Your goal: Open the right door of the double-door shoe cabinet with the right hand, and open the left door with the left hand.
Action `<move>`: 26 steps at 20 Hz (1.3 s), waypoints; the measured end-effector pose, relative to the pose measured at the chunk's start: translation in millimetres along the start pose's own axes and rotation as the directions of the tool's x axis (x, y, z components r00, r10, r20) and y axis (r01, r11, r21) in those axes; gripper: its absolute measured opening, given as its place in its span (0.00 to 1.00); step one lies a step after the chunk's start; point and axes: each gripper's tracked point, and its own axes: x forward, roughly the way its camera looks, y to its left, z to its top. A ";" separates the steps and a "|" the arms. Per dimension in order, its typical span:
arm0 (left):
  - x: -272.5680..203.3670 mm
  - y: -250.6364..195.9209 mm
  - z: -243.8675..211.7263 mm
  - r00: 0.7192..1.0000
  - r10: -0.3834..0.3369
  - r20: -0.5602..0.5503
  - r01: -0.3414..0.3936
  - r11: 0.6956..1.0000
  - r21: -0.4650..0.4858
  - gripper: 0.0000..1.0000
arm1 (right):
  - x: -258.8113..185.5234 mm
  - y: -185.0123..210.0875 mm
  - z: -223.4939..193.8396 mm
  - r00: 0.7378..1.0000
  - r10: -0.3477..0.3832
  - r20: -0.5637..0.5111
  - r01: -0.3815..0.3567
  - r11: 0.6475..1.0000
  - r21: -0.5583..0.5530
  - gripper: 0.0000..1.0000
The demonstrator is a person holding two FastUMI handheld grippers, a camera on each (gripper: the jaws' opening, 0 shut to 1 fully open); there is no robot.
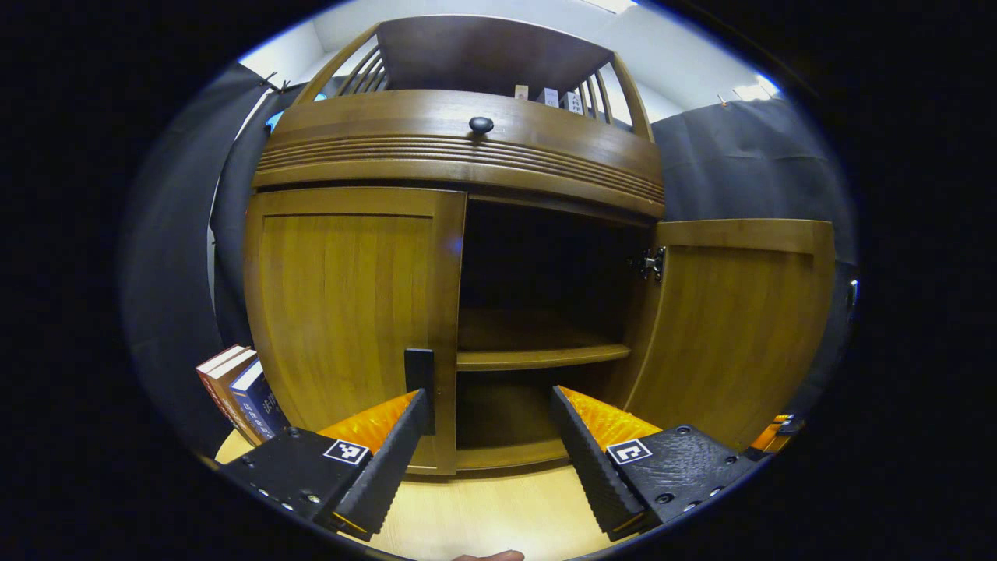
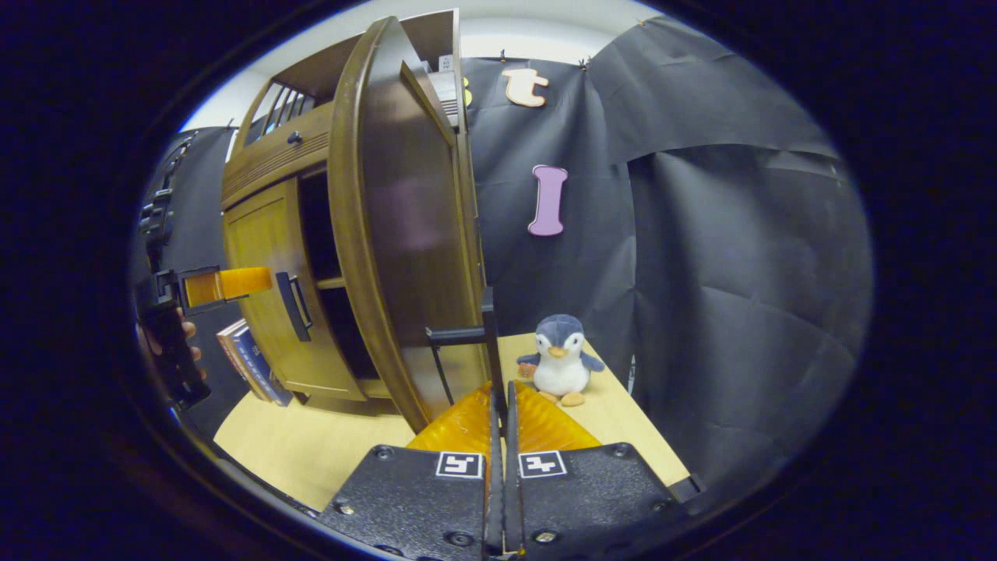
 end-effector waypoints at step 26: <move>116.2 72.1 -40.7 0.997 0.073 0.000 -0.073 0.997 0.019 0.53 | -74.1 40.0 68.8 0.985 0.021 0.173 -0.014 0.999 -0.040 0.03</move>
